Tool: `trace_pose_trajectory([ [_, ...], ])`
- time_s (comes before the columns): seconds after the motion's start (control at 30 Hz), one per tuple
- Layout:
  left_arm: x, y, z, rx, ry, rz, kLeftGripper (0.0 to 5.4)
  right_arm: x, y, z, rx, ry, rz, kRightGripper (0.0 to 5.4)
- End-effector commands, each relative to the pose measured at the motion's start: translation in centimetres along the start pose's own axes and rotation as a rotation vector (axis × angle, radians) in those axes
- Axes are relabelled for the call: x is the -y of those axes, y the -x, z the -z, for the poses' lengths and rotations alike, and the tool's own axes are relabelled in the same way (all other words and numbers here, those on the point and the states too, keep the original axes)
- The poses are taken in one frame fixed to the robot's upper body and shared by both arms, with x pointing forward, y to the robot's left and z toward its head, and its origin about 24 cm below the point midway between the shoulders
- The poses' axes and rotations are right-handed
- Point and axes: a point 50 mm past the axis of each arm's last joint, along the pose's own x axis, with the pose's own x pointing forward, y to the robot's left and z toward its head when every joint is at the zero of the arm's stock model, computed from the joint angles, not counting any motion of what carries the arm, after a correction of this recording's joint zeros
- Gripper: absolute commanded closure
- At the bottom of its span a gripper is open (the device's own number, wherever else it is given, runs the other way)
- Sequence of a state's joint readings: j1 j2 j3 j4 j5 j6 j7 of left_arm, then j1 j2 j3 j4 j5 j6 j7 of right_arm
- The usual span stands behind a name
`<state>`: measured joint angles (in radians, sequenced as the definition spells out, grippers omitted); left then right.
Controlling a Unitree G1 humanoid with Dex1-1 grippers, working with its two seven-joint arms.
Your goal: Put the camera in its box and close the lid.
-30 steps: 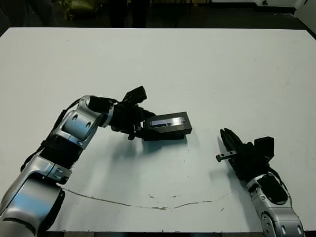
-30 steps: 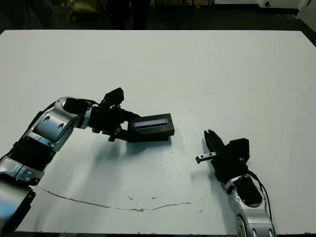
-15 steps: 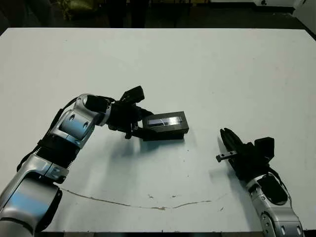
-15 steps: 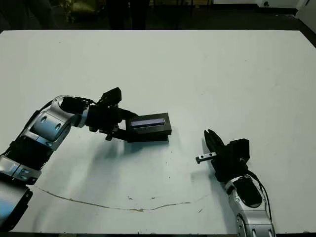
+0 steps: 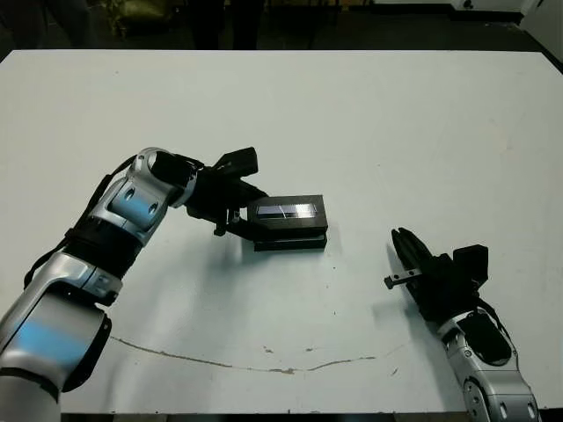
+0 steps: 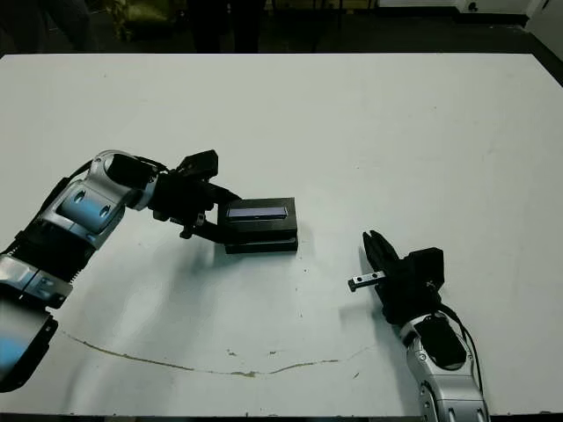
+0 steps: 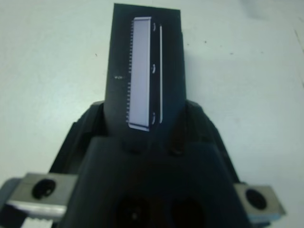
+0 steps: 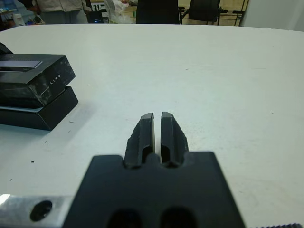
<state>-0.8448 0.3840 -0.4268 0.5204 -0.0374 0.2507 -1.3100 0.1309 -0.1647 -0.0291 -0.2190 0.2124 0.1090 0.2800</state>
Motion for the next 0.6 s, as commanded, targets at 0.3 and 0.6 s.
trace_pose_trajectory([
  [0.3,0.55,-1.10,1.60,-0.047,0.033,0.065,2.79,0.06,0.40,0.95,-0.046,-0.019,0.010,5.40],
  [0.6,0.82,-0.82,1.65,0.050,0.199,0.114,2.79,0.02,0.41,1.02,-0.051,-0.028,0.005,5.40],
])
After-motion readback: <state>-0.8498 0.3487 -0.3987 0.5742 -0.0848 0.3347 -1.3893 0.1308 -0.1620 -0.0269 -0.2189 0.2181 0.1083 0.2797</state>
